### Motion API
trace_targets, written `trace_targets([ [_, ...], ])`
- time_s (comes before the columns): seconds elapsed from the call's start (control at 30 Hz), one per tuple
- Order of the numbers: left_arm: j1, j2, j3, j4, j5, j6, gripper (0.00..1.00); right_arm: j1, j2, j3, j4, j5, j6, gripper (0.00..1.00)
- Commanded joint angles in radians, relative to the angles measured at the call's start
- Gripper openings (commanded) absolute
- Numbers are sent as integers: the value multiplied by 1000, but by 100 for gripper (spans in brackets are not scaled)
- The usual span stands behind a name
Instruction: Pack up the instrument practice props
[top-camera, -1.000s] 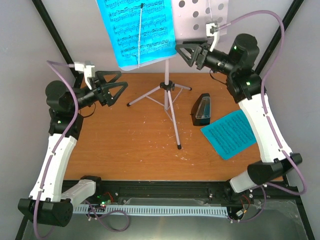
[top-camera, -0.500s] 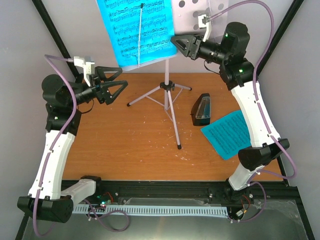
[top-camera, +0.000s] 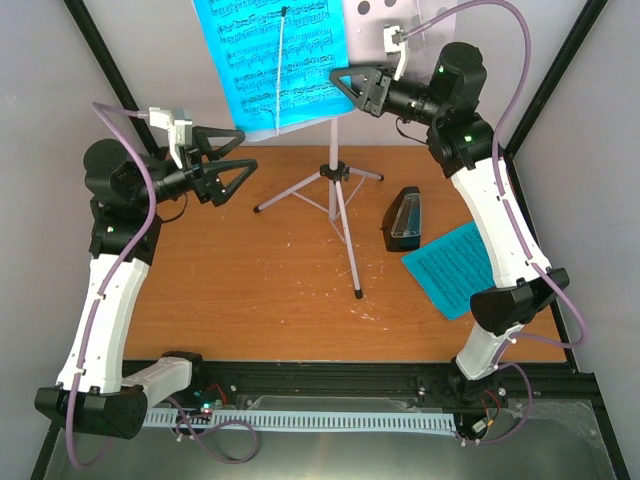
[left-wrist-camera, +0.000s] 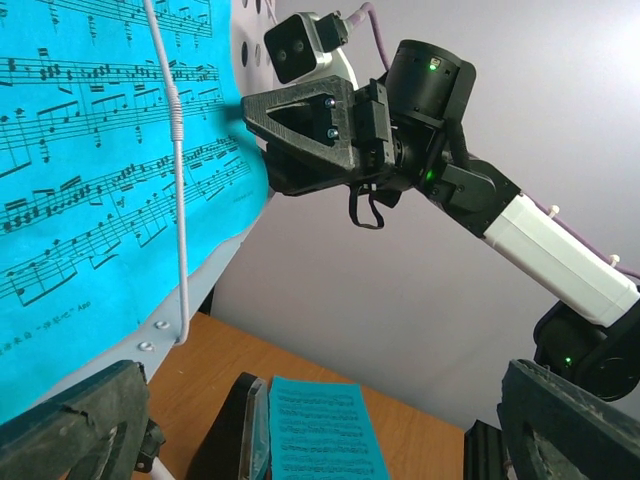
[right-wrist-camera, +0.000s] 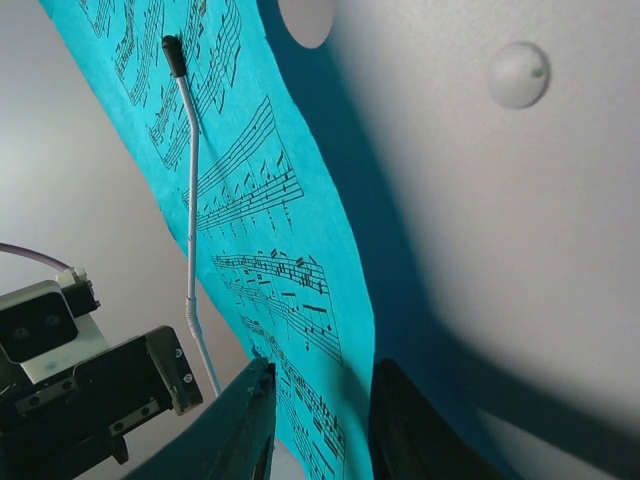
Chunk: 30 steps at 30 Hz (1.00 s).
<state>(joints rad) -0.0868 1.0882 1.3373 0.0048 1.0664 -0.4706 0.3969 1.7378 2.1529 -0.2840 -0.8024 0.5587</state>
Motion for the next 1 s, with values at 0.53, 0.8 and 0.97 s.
trace_targets([
  [0.53, -98, 226, 420, -57, -169, -74, 73, 49, 17, 52, 36, 69, -54, 3],
  [0.8, -171, 309, 543, -123, -292, -43, 65, 55, 7, 40, 32, 88, -69, 3],
  [0.97, -176, 351, 584, -147, -303, -57, 61, 56, 5, 39, 36, 90, -70, 3],
])
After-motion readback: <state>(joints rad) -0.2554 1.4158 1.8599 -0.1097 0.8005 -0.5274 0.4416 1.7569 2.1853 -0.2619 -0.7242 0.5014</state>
